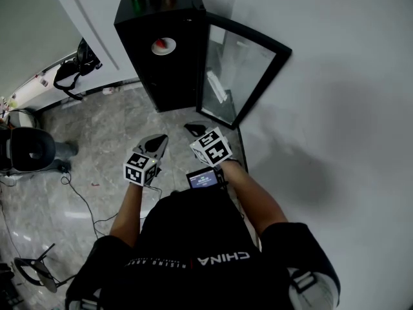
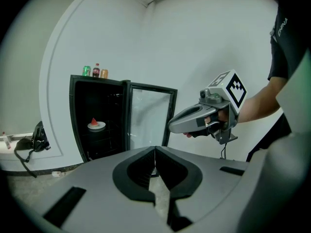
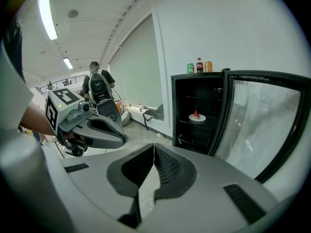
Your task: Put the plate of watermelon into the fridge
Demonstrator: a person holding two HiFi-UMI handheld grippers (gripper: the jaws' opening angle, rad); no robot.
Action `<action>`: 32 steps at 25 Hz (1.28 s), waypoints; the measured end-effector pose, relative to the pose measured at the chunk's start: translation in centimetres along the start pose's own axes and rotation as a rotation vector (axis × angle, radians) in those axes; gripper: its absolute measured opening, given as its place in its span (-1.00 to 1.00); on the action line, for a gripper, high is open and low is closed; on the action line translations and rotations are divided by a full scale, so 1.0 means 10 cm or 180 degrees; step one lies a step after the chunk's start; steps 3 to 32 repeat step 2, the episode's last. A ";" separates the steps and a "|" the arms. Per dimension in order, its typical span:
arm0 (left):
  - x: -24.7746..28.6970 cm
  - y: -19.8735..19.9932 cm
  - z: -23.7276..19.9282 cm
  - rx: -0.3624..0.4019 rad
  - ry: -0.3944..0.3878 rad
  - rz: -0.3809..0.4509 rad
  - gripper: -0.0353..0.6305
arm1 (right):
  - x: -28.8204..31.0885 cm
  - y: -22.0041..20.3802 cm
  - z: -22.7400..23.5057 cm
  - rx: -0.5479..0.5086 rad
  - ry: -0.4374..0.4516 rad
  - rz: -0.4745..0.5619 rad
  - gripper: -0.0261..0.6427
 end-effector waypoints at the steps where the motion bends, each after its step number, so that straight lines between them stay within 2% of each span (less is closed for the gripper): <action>1: 0.01 0.00 0.01 0.0008 0.0001 0.0000 -0.86 | 0.00 -0.01 0.01 -0.0003 0.0001 0.0005 -0.87; 32: 0.02 -0.01 0.02 0.0016 0.0003 -0.0002 -0.86 | -0.01 -0.02 0.01 -0.0005 0.0003 0.0008 -0.87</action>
Point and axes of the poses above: the fingertips, and each gripper's own axes: x forward along the fingers, z to its right, y out of its top, the point moved 5 cm from there along -x, backward along the fingers, and after that the axes turned 9 degrees about y, right-handed, at the moved point
